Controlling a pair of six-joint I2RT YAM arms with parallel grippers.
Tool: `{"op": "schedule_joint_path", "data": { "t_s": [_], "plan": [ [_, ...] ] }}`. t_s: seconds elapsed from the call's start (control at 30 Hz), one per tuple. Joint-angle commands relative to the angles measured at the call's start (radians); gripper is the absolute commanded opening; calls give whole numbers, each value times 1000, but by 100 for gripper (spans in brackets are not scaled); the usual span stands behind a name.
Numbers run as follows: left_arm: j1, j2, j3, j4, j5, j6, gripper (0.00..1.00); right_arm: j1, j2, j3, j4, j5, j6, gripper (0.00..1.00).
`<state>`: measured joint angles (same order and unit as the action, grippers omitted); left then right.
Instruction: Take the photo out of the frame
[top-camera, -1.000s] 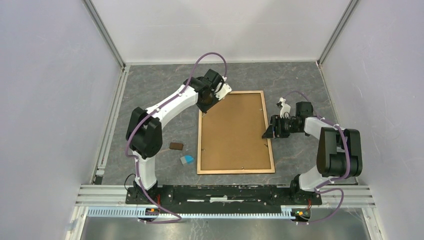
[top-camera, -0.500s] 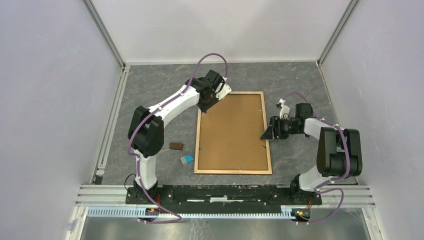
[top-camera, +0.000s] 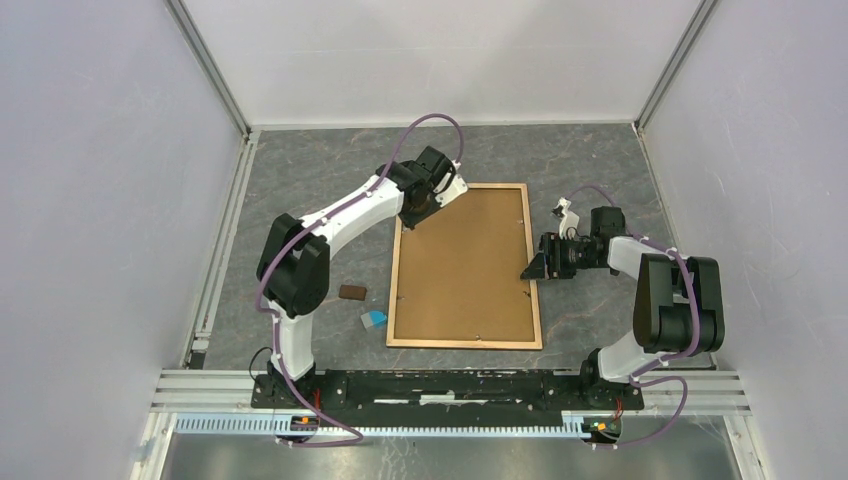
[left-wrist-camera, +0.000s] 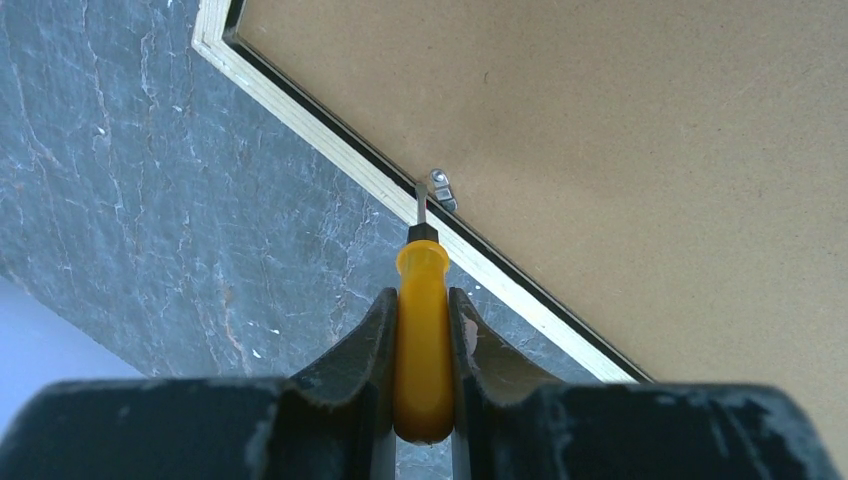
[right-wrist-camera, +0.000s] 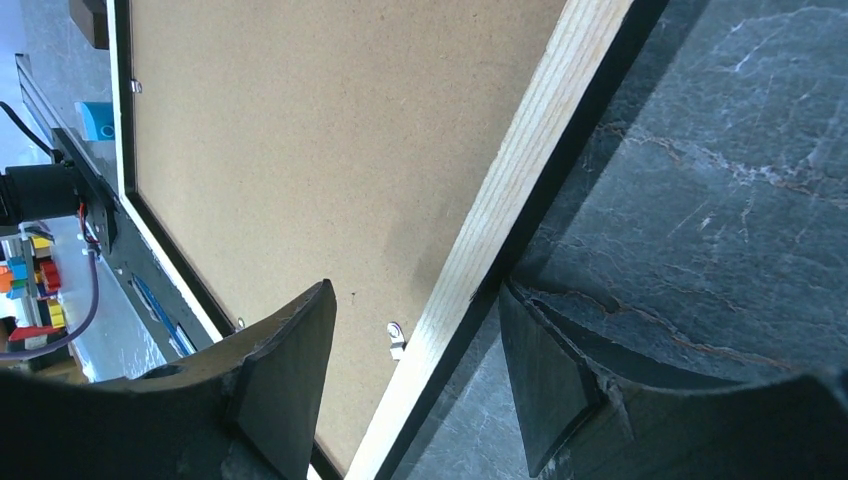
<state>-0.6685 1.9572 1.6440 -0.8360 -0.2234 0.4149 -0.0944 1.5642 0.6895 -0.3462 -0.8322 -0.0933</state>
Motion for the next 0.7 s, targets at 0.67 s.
{"op": "schedule_joint_path", "data": {
  "t_s": [0.67],
  "plan": [
    [-22, -16, 40, -55, 105, -51, 2, 7, 14, -70, -20, 47, -2, 69]
  ]
}}
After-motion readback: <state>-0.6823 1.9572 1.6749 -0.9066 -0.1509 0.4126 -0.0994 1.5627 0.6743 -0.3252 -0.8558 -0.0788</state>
